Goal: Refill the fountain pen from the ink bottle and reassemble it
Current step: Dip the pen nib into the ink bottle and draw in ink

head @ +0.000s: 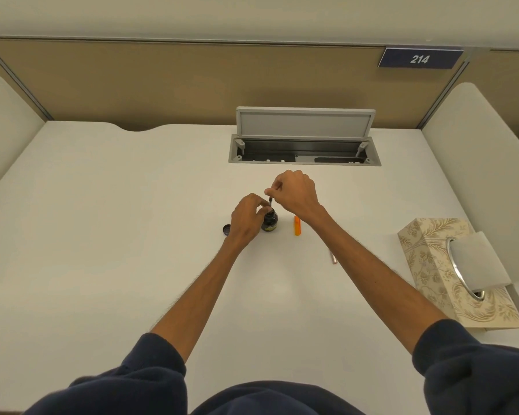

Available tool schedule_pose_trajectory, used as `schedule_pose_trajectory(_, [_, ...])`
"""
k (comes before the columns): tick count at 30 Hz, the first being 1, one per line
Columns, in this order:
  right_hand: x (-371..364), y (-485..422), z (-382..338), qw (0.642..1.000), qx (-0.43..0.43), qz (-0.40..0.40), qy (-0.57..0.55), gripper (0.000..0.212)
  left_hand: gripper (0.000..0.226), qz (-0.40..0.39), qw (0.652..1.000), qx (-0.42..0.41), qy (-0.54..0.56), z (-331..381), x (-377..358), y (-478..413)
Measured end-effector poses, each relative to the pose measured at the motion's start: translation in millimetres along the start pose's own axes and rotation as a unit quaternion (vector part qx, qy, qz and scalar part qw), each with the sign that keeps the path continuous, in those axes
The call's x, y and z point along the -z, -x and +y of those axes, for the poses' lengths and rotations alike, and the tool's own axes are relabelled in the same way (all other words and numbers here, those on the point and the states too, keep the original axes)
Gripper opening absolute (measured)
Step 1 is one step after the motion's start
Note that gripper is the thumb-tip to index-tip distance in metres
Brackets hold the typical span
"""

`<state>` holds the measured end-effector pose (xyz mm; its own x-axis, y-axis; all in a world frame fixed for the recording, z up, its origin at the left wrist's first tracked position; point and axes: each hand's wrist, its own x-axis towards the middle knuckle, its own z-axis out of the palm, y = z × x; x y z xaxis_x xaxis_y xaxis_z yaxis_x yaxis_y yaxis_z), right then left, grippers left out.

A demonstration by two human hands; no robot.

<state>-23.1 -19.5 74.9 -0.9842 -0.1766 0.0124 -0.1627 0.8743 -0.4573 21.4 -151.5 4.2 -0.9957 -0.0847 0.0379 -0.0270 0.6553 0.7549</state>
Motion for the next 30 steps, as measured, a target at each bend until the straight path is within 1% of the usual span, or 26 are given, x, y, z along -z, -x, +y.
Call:
schedule_pose_trajectory(5, [1.9, 0.1, -0.9, 1.000, 0.015, -0.004, -0.015, 0.034, 0.013, 0.003, 1.000, -0.007, 0.005, 0.5, 0.8, -0.3])
schedule_pose_trajectory(8, [2.9, 0.5, -1.2, 0.999, 0.034, -0.010, -0.017, 0.023, 0.015, 0.004, 1.000, -0.011, 0.009, 1.1, 1.6, -0.5])
schedule_pose_trajectory(10, [2.8, 0.1, -0.6, 0.999, 0.036, -0.007, -0.014, 0.020, 0.015, 0.003, 1.000, -0.013, 0.011, 0.8, 1.5, -0.2])
schedule_pose_trajectory(12, [2.2, -1.3, -0.1, 1.000, 0.023, 0.000, -0.012, 0.022, 0.014, 0.002, 1.000, -0.013, 0.016, 0.5, 1.6, 0.0])
schedule_pose_trajectory(15, [0.2, -3.1, 0.1, 1.000, 0.003, 0.005, -0.006, 0.032, 0.013, 0.002, 1.000, -0.015, 0.018, 0.5, 2.3, 0.1])
schedule_pose_trajectory(18, [-0.6, -3.0, 0.4, 1.000, 0.002, 0.004, -0.001, 0.035, 0.012, 0.001, 1.000, -0.013, 0.019, -0.2, 1.7, 0.0])
schedule_pose_trajectory(21, [-0.3, -2.3, -0.1, 1.000, 0.008, -0.001, -0.010, 0.035, 0.012, 0.006, 1.000, -0.011, 0.021, -1.0, 1.2, -0.1])
schedule_pose_trajectory(26, [-0.6, -1.5, 0.6, 1.000, 0.020, -0.002, -0.015, 0.019, 0.011, 0.006, 1.000, -0.012, 0.026, -0.2, 1.7, 0.6])
schedule_pose_trajectory(30, [-1.6, -1.4, -0.4, 1.000, 0.004, 0.011, -0.014, 0.025, 0.012, 0.005, 1.000, -0.014, 0.019, 1.3, 2.8, 0.2])
